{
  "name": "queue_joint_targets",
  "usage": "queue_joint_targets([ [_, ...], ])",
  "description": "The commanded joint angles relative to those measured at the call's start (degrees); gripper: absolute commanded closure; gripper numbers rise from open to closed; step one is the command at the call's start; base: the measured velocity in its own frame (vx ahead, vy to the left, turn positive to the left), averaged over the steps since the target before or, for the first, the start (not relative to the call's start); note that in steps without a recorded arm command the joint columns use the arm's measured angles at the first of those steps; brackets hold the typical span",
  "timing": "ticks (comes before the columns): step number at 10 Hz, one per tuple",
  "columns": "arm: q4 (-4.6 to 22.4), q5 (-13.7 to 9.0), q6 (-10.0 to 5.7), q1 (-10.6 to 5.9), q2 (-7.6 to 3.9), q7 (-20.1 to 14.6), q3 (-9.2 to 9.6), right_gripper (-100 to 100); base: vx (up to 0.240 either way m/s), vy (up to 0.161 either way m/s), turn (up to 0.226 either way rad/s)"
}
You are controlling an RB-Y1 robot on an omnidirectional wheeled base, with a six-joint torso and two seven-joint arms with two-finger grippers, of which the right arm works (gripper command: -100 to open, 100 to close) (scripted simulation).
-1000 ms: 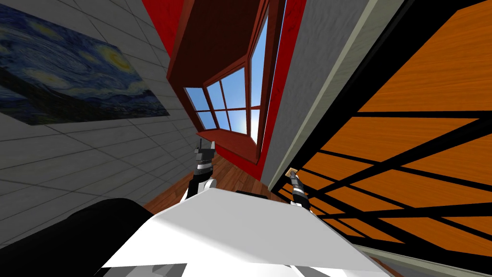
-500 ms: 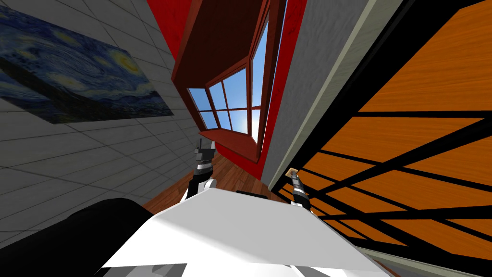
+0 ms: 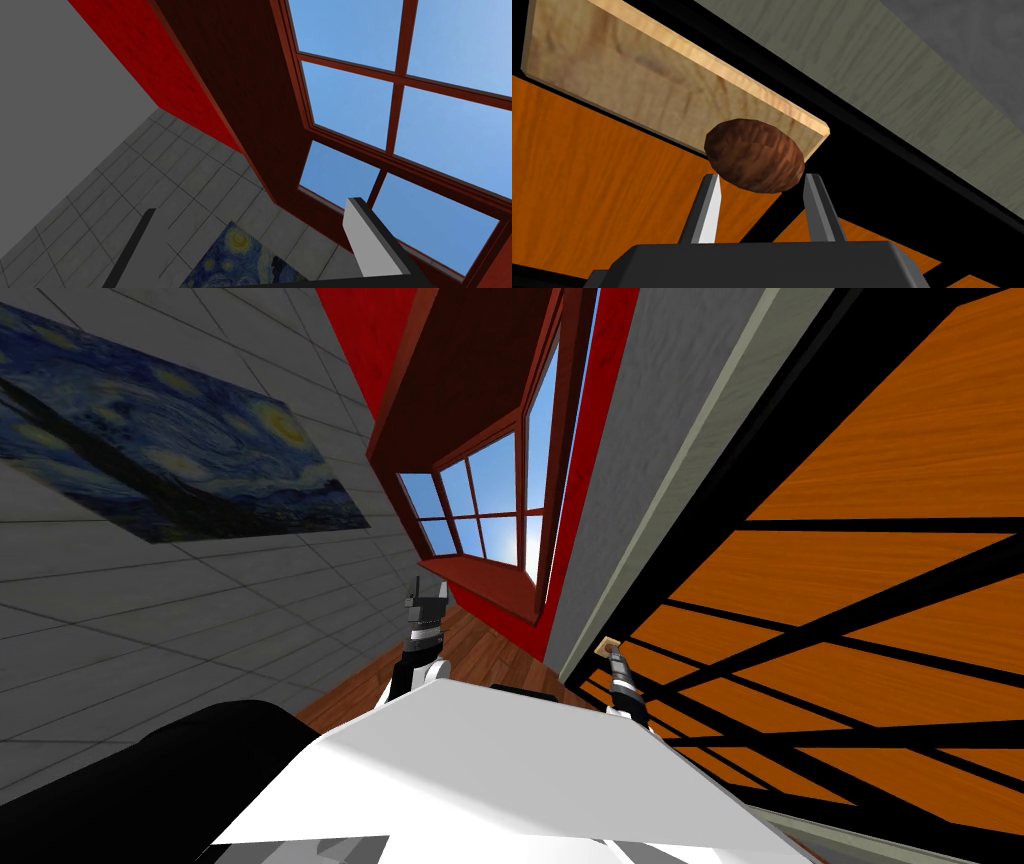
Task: Pull the door open
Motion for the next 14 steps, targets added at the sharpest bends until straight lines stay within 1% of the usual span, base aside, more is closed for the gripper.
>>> queue_joint_targets([
  [1,0.1,-0.3,-0.02,0.01,0.36,-1.8,0.57,100,-0.026,-0.005,0.018],
  [2,0.1,-1.3,-0.04,0.08,0.14,-4.0,1.09,100,-0.031,-0.005,0.049],
  [3,0.1,-1.3,-0.04,0.08,0.14,-4.1,1.09,100,-0.025,-0.007,0.025],
  [4,0.1,-2.2,-0.05,0.16,-0.08,-6.4,1.63,100,-0.028,-0.008,0.046],
  [5,0.1,-3.2,-0.07,0.23,-0.31,-7.8,2.18,100,-0.050,-0.009,0.077],
  [6,0.1,-3.2,-0.07,0.23,-0.31,-8.9,2.18,100,-0.037,-0.008,0.031],
  [7,0.1,-4.2,-0.09,0.30,-0.53,-10.8,2.73,100,-0.034,-0.009,0.059],
  [8,0.1,-4.2,-0.09,0.30,-0.53,-11.2,2.73,100,-0.029,-0.006,0.021],
  [9,0.1,-5.1,-0.11,0.38,-0.76,-13.4,3.28,100,-0.032,-0.002,0.051],
  [10,0.1,-5.1,-0.11,0.38,-0.76,-13.6,3.28,100,-0.026,-0.001,0.022],
  [11,0.0,-6.1,-0.13,0.45,-0.98,-15.9,3.83,100,-0.030,0.000,0.038],
  [12,0.0,-7.1,-0.14,0.53,-1.21,-17.3,4.39,100,-0.052,-0.007,0.071],
  [13,0.0,-7.1,-0.14,0.53,-1.21,-18.4,4.39,100,-0.039,-0.010,0.036],
  [14,0.0,-8.1,-0.16,0.60,-1.45,-20.4,4.96,100,-0.037,-0.005,0.058],
])
